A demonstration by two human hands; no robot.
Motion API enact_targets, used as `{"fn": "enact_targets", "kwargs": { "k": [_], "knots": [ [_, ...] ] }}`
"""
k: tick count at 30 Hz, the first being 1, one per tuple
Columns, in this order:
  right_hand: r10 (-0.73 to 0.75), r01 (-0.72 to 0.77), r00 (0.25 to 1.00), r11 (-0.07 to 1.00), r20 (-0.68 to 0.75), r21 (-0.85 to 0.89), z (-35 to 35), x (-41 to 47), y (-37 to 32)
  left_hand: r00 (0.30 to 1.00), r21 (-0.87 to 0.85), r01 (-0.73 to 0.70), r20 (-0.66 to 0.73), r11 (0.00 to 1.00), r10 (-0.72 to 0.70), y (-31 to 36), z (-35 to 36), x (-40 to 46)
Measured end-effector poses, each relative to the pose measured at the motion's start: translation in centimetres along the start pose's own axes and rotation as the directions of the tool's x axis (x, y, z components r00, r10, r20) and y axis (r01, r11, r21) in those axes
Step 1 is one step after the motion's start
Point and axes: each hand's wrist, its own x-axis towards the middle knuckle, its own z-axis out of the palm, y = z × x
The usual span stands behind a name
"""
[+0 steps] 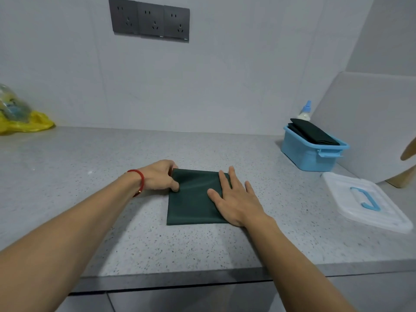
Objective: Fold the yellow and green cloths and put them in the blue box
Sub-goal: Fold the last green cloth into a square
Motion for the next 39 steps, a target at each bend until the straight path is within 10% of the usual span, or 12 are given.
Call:
{"fn": "enact_targets", "kwargs": {
  "k": [6, 10, 17, 21, 26, 33, 39],
  "knots": [
    [0.036, 0.006, 0.991, 0.948, -0.129, 0.317, -0.4, -0.2, 0.2, 0.957, -0.401, -0.282, -0.186, 0.872, 0.224, -1.0, 3.5, -1.4],
    [0.164, 0.011, 0.976, 0.622, -0.144, 0.783, -2.3, -0.5, 1.8, 0.901, -0.544, -0.433, -0.270, 0.719, 0.339, -0.5, 4.1, -0.9],
    [0.026, 0.038, 0.999, 0.281, -0.047, 0.959, -2.9, -0.7, 4.7, 0.963, -0.783, -0.267, -0.208, 0.562, 0.169, 0.3, 4.7, 0.2],
    [0.057, 0.079, 0.994, 0.274, -0.098, 0.958, -2.7, -0.6, 4.6, 0.979, -0.836, -0.111, 0.001, 0.538, 0.204, -0.6, 3.9, -0.2],
    [-0.003, 0.069, 0.997, 0.253, -0.071, 0.965, -2.8, -0.8, 4.9, 0.978, -0.710, -0.194, -0.086, 0.676, 0.191, -1.0, 4.4, -0.5],
    [0.012, 0.137, 0.989, 0.264, -0.146, 0.955, -3.1, -1.3, 4.9, 0.946, -0.782, -0.244, -0.062, 0.573, 0.318, -1.9, 3.5, -0.8],
    [0.123, 0.158, 0.967, 0.388, -0.221, 0.908, -2.8, -1.6, 4.6, 0.943, -0.578, -0.332, -0.187, 0.746, 0.275, -1.8, 4.1, -1.0]
  ]
}}
